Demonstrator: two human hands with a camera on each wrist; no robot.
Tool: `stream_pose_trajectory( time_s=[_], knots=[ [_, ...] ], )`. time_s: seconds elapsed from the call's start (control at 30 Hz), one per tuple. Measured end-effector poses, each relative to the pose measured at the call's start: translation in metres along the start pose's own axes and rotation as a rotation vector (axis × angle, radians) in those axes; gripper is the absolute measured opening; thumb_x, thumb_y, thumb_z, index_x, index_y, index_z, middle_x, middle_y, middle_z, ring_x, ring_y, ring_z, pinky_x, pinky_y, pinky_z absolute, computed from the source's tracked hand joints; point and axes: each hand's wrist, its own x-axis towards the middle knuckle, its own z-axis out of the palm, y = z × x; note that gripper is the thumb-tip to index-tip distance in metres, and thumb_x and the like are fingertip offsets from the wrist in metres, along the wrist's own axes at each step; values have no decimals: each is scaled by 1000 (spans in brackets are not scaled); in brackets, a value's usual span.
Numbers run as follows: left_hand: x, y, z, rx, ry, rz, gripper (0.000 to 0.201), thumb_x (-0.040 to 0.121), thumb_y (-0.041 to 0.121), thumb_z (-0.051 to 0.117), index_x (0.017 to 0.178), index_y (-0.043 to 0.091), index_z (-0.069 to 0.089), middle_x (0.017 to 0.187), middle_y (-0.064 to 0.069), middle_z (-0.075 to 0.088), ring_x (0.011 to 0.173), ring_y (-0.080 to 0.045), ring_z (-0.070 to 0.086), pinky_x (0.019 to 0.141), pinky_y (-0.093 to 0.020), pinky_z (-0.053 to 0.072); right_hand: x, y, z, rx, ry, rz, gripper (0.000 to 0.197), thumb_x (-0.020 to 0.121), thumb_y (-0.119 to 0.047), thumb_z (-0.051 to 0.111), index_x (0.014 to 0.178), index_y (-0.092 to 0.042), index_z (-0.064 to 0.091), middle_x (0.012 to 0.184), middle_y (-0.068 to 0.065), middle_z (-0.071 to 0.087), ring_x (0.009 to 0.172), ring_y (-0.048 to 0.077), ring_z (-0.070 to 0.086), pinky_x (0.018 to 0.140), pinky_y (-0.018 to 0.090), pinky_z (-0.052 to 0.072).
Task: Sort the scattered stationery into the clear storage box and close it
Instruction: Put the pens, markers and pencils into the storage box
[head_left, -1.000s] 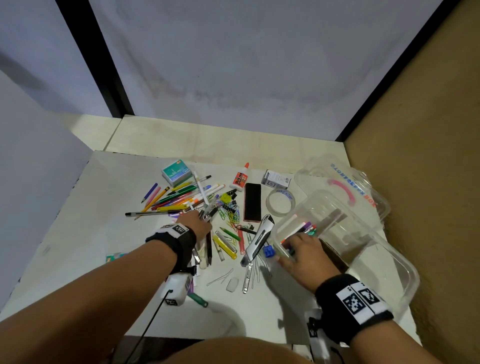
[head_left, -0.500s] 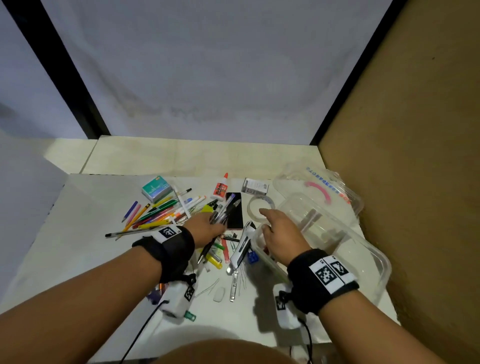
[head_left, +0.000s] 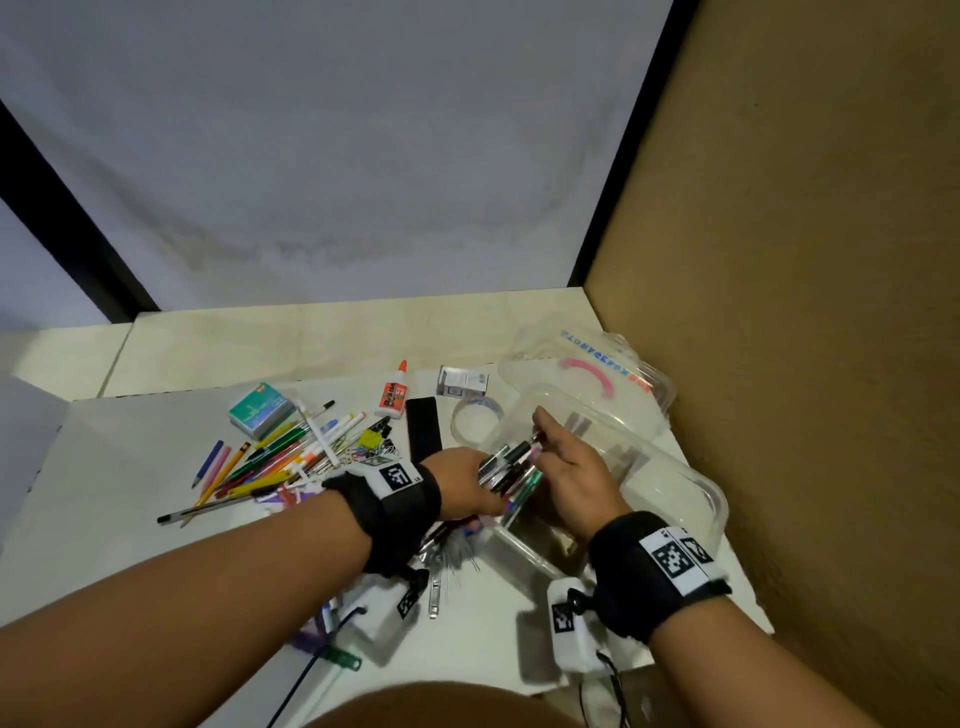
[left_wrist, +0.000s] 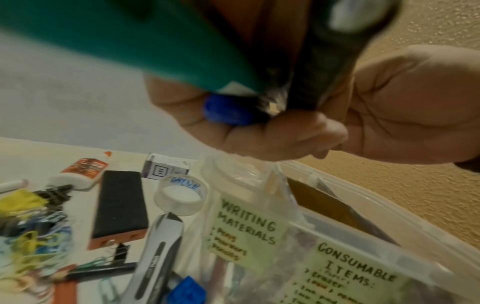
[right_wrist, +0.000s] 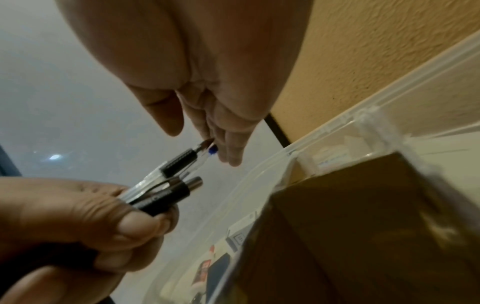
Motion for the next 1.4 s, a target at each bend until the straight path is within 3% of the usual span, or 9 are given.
stream_pose_trajectory(
  time_s=[0.2, 0.3, 0.37, 0.47, 0.6, 0.73, 1.0, 1.27, 1.4],
  knots=[
    [18, 24, 14, -17, -23, 6, 19, 84, 21, 66, 71, 26, 52, 59, 7, 60, 36, 4, 54, 43, -11, 45, -7, 14, -21, -5, -53, 8, 53, 94, -5, 47, 145, -18, 36, 147, -2, 40, 135, 6, 33, 110, 19, 23],
    [24, 40, 13, 12, 54, 30, 10, 85, 27, 65, 87, 19, 59, 76, -2, 66, 66, -15, 65, 65, -24, 49, -14, 28, -28, -77, 62, 8, 51, 95, -13, 50, 144, -21, 37, 143, -4, 43, 134, 12, 38, 114, 32, 29],
    [33, 47, 10, 51, 133, 31, 26, 85, 29, 65, 104, 13, 61, 95, -8, 67, 90, -25, 65, 74, -26, 47, -22, 35, -33, -223, 66, 32, 46, 94, -17, 52, 139, -19, 44, 131, -7, 50, 121, 12, 48, 105, 27, 37],
    [47, 51, 4, 65, 213, 27, 32, 85, 27, 63, 112, 11, 57, 102, -11, 66, 96, -29, 65, 75, -27, 47, -37, 39, -34, -470, -69, -23, 37, 92, -26, 55, 128, -22, 54, 120, -4, 57, 113, 14, 51, 102, 30, 40],
    [63, 47, 4, 205, 225, -32, 46, 85, 27, 63, 125, 11, 48, 118, -12, 61, 108, -30, 58, 81, -28, 43, -49, 54, -33, -807, -256, 18, 84, 83, -54, 58, 150, -24, 18, 159, -2, 9, 147, 25, -2, 119, 44, 5],
    [71, 41, 12, 250, 168, -46, 44, 86, 28, 61, 122, 7, 46, 113, -12, 61, 103, -30, 60, 87, -35, 48, -53, 70, -33, -880, -306, 3, 101, 78, -58, 60, 152, -18, 3, 159, 0, -17, 146, 24, -16, 119, 43, 3],
    [75, 31, 20, 366, 147, -9, 44, 87, 19, 60, 125, 7, 41, 118, -14, 58, 108, -30, 58, 88, -35, 47, -51, 88, -25, -894, -252, -67, 89, 81, -54, 54, 152, -21, 10, 142, -7, -36, 133, 15, -32, 121, 43, 7],
    [71, 17, 12, 352, 160, 27, 47, 93, 8, 50, 139, 12, 43, 134, -9, 54, 123, -24, 53, 103, -30, 41, -49, 86, -22, -856, -231, -47, 87, 82, -53, 56, 151, -23, 13, 142, -8, -36, 134, 14, -32, 120, 40, 7],
    [53, 5, -3, 244, 271, 103, 33, 94, 10, 46, 124, 16, 59, 124, -3, 63, 116, -19, 57, 98, -25, 42, -50, 76, -15, -874, -191, 10, 86, 82, -42, 59, 151, -26, 9, 156, -6, -24, 144, 21, -21, 120, 49, 7]
  ],
)
